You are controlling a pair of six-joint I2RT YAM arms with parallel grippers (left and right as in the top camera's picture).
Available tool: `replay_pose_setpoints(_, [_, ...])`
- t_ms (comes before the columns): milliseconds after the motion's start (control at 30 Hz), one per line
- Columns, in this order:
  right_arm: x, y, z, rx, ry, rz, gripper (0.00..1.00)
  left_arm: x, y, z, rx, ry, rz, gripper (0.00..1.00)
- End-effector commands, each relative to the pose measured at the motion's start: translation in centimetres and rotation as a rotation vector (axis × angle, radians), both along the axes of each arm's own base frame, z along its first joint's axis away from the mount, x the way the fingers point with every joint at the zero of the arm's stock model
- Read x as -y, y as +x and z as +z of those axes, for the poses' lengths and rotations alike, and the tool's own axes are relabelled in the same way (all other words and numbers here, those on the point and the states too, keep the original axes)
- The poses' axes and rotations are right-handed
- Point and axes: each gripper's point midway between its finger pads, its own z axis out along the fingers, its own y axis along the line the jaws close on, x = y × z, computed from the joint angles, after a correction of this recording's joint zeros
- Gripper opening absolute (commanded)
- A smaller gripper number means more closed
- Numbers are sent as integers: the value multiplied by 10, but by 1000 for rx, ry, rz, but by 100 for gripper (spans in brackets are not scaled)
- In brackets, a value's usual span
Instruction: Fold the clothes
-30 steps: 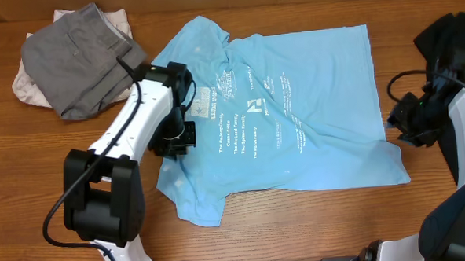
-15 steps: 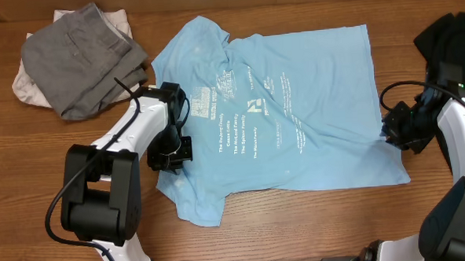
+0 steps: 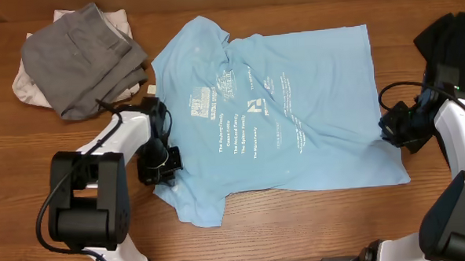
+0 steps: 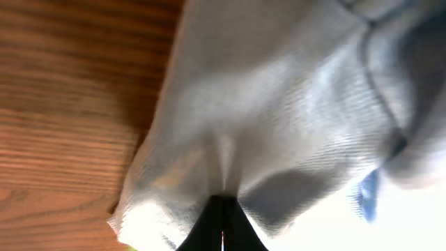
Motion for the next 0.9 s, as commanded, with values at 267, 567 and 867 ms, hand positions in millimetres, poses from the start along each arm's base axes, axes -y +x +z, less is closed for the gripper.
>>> replay_pose_setpoints(267, [-4,16,-34,-12,49,16,8,-27,-14,-15,-45,59,36,4])
replay_pose_setpoints(567, [-1,33,-36,46,28,27,9,-70,-18,-15,-67,173,148,4])
replay_pose_setpoints(867, [-19,52,-36,103,11,92,9,-104,-29,-12,-106,165,317,4])
